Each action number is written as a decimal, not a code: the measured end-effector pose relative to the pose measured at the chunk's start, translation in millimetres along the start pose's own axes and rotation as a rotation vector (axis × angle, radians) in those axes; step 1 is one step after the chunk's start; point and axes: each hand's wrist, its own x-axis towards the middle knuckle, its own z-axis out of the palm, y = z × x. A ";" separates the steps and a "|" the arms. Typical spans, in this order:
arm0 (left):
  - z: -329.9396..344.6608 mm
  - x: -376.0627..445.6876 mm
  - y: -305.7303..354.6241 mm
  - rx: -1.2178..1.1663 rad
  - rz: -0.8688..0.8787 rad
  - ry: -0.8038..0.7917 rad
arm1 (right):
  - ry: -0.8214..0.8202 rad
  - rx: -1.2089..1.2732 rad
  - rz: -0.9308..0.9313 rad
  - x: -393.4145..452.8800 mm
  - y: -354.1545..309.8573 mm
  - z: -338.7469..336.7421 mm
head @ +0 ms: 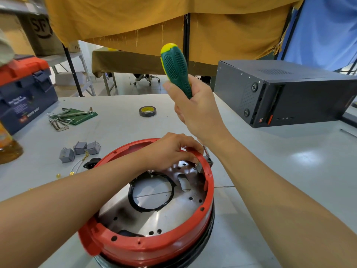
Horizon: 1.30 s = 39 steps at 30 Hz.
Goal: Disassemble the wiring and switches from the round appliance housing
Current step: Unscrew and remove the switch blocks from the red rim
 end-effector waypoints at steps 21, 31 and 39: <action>-3.7 0.9 4.0 0.219 0.008 -0.079 | -0.016 0.153 -0.006 -3.4 -6.3 -7.7; -0.9 2.5 0.8 0.159 0.048 -0.020 | -0.018 0.103 -0.002 -2.0 -6.2 -2.1; 0.3 2.2 -0.1 0.147 0.048 -0.009 | -0.014 0.089 -0.011 -4.6 -9.6 -2.1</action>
